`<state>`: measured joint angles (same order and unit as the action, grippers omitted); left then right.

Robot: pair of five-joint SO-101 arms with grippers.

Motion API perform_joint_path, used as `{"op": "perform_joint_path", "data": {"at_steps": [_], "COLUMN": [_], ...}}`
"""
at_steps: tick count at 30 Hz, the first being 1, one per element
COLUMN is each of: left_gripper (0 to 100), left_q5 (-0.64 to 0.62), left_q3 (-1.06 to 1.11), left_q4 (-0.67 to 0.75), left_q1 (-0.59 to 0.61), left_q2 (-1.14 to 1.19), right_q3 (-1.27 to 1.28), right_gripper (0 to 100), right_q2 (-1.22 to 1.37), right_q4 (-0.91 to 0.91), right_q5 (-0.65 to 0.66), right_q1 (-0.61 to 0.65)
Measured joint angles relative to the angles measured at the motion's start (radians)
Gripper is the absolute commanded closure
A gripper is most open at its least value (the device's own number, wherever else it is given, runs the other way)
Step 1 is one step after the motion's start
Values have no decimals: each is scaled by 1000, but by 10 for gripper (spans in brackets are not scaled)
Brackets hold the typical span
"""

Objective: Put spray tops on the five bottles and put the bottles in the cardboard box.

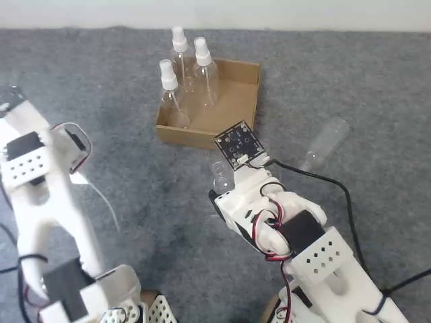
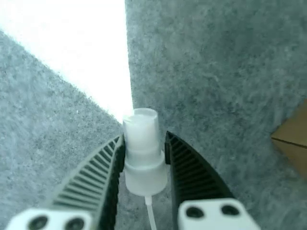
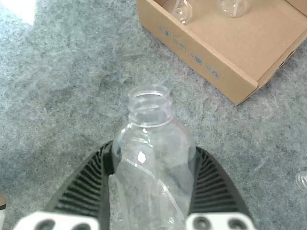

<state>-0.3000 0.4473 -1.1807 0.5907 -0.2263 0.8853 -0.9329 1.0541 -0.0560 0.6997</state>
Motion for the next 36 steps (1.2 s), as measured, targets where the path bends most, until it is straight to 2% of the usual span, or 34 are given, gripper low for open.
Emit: {"op": "perform_joint_path", "data": {"at_steps": [8, 15, 26, 36], "left_gripper": [959, 959, 959, 959], "left_q5": [-3, -5, -5, -5], "left_q3": [0, 0, 0, 0], "left_q4": [0, 0, 2, 81], "left_q1": [2, -9, -158, -304], "left_q2": [-164, -296, -476, -614], "right_q3": [37, 210, 265, 265], "right_gripper": [950, 950, 950, 951], "right_q2": [-138, -293, -345, -345], "right_q4": [-6, -152, -218, -218], "right_q5": [0, 0, 0, 0], "right_q1": [0, 0, 0, -2]}}
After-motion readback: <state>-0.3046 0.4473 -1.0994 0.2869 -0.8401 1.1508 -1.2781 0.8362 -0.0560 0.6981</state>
